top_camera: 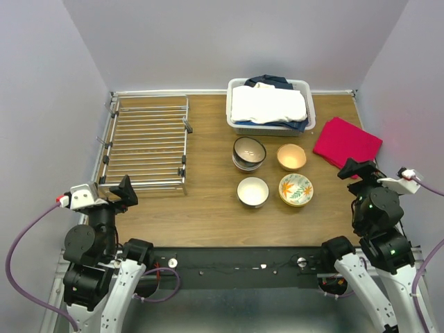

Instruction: Unload the bowls from the dish rack

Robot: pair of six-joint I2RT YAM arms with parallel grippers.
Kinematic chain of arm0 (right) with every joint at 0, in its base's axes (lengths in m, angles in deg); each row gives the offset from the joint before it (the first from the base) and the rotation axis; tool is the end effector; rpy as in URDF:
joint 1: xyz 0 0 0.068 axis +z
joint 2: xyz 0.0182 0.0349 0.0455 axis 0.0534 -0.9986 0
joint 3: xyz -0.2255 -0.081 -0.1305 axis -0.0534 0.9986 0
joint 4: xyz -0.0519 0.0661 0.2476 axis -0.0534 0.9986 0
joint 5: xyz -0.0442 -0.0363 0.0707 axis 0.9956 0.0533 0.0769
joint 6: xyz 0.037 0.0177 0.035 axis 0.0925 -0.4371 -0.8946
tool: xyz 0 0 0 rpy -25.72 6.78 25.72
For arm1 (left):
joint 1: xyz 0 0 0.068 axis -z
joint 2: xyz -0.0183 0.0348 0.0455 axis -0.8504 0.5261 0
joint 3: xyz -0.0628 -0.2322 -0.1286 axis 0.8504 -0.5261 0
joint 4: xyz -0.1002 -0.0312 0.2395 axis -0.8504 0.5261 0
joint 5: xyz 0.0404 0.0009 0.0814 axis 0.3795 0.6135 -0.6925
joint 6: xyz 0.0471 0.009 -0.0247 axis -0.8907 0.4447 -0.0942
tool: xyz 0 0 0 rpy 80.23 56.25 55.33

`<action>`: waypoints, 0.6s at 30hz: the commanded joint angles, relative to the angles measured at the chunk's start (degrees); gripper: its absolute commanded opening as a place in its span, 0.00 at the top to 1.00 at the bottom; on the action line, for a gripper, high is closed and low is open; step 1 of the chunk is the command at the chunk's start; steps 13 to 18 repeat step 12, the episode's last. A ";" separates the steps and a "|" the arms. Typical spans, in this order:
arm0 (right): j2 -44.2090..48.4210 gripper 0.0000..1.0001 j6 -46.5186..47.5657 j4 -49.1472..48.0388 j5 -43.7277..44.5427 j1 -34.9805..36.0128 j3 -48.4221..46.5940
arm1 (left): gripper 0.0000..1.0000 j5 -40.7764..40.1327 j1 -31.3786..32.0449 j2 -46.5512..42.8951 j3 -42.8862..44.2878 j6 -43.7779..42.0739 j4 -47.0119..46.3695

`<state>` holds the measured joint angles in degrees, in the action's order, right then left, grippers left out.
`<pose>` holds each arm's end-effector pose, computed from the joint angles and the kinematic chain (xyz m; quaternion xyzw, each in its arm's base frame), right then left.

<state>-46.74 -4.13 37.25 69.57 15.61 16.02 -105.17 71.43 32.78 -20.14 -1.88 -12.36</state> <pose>0.0696 -0.0024 0.3378 0.3113 0.6623 0.0040 0.6815 0.0091 0.0120 0.3482 -0.1313 0.6616 -0.0209 0.7380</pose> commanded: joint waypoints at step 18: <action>-0.27 0.00 -3.60 3.29 0.13 -0.13 1.20 | 0.01 0.18 0.10 -2.83 -0.85 -0.66 1.78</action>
